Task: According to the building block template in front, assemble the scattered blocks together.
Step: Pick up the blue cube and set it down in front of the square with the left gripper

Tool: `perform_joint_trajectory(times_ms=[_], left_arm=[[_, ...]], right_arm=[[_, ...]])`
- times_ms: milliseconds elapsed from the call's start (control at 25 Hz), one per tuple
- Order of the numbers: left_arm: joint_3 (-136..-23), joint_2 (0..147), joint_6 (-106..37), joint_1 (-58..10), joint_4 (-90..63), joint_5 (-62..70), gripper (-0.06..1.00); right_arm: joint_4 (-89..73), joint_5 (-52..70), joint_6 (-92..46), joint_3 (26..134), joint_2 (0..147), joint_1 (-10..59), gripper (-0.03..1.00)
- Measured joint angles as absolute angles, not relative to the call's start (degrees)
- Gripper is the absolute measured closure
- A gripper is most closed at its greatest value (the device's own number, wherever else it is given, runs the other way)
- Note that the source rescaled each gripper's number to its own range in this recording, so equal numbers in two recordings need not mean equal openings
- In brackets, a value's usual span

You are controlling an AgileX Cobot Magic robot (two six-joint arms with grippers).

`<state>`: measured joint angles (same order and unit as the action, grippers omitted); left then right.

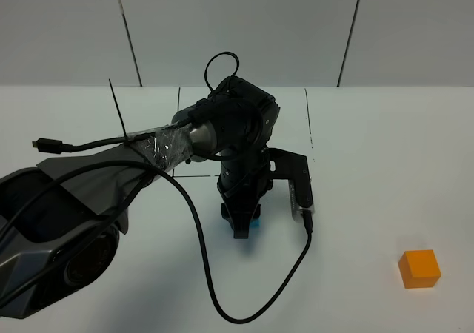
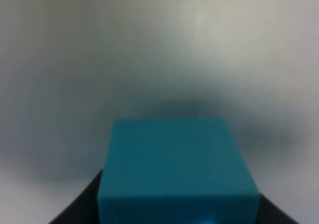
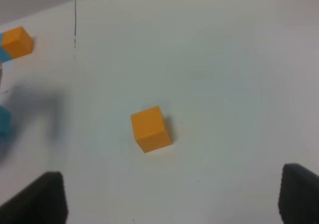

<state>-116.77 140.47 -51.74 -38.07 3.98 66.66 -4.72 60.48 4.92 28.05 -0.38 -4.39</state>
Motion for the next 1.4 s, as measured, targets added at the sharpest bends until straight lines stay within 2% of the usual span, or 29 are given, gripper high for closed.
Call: perform_joint_trajectory(times_ms=[1080,1120,1160,1240,1360,1400], left_arm=[[-116.8,142.6,-52.3,-38.1,4.3,65.9,0.93],[-116.8,142.6,-52.3,-38.1,4.3,65.9,0.91],[-116.8,142.6,-52.3,-38.1,4.3,65.7,0.83],[-116.8,142.6,-52.3,-38.1,4.2,65.5,0.60],[-116.8,142.6,-52.3,-38.1,4.2,65.5,0.19],[-116.8,142.6,-52.3,-38.1,4.2,65.5,0.09]], right_arm=[[-4.7,60.5,4.9,28.1,-0.4,-4.4,0.26],[-4.7,60.5,4.9,28.1,-0.4,-4.4,0.26],[-4.7,60.5,4.9,28.1,-0.4,-4.4,0.26],[-4.7,60.5,4.9,28.1,-0.4,-4.4,0.26],[-4.7,60.5,4.9,28.1,-0.4,-4.4,0.26],[-4.7,60.5,4.9,28.1,-0.4,-4.4,0.26]])
